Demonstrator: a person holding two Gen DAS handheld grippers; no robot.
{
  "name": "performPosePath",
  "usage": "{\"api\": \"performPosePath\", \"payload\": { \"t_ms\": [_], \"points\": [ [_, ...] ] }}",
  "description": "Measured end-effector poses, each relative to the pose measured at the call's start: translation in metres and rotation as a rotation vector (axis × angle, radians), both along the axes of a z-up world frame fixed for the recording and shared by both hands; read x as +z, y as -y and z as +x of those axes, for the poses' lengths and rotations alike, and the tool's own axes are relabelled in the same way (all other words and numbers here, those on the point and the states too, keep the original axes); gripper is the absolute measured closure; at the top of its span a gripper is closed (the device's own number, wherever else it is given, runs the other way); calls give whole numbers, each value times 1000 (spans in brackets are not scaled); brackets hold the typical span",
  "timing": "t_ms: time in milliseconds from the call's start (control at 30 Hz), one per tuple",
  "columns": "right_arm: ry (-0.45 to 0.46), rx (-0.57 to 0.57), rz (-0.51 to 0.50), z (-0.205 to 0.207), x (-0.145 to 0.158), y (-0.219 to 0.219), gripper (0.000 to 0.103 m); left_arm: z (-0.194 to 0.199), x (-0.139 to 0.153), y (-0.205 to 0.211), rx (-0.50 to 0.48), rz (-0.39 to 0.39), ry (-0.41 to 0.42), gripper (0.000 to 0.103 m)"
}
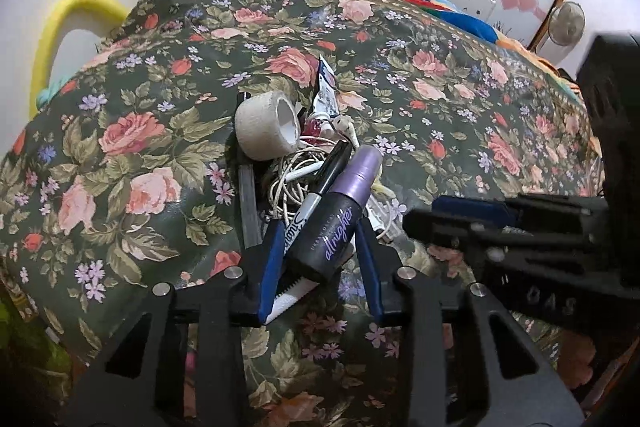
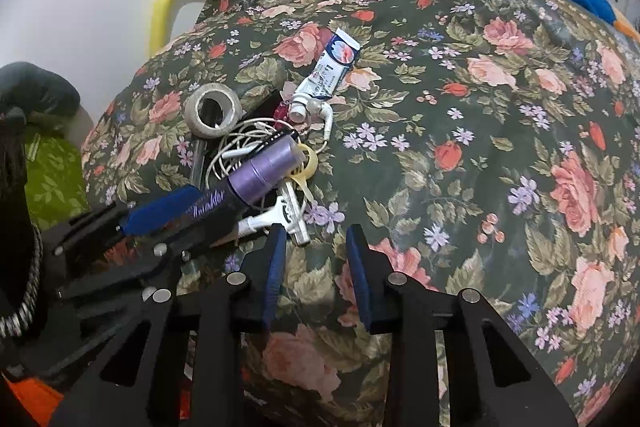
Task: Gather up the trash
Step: 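Lift the purple marker off the bedspread with the left tool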
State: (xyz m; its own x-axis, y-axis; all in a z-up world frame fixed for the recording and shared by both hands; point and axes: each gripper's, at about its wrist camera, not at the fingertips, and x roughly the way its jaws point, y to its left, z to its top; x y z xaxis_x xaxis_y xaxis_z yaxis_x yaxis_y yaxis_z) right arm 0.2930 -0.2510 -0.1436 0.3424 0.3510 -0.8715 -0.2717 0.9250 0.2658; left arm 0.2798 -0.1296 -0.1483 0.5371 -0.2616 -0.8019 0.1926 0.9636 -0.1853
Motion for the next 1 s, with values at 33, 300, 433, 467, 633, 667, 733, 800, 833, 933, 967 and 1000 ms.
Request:
{"api": "performPosePath", "payload": {
  "t_ms": [33,300,433,467,633,667,733,800,833,933,967,1000],
  "points": [
    [-3,3,2,2,0,-1,80,-1,0,0,4,6,5,69],
    [-6,31,10,23,-5,-13,81,-15,5,-20,68,-52,10,75],
    [-6,34,6,34,-9,-18,81,-16,4,-23,76,-66,-5,75],
    [-8,33,11,37,-10,-19,81,-15,3,-23,73,-67,-9,75],
    [22,48,-17,40,-9,-22,95,-12,-1,-16,38,-60,-34,76],
    [23,50,-12,39,-8,-21,95,-10,-2,-14,28,-61,-40,76],
    [24,42,13,38,-6,-16,95,-9,-2,-11,24,-58,-40,76],
    [26,34,31,36,-2,-11,95,-6,-3,-7,19,-40,-35,76],
    [34,26,34,34,1,-8,95,-6,-3,-6,20,-34,-34,76],
    [46,12,42,29,7,-1,95,-1,-4,-3,30,-28,-37,76],
    [49,5,45,26,10,2,95,-1,-4,-3,31,-25,-39,76],
    [55,1,41,23,12,4,95,1,-4,-1,28,-14,-38,75]
  ]
}}
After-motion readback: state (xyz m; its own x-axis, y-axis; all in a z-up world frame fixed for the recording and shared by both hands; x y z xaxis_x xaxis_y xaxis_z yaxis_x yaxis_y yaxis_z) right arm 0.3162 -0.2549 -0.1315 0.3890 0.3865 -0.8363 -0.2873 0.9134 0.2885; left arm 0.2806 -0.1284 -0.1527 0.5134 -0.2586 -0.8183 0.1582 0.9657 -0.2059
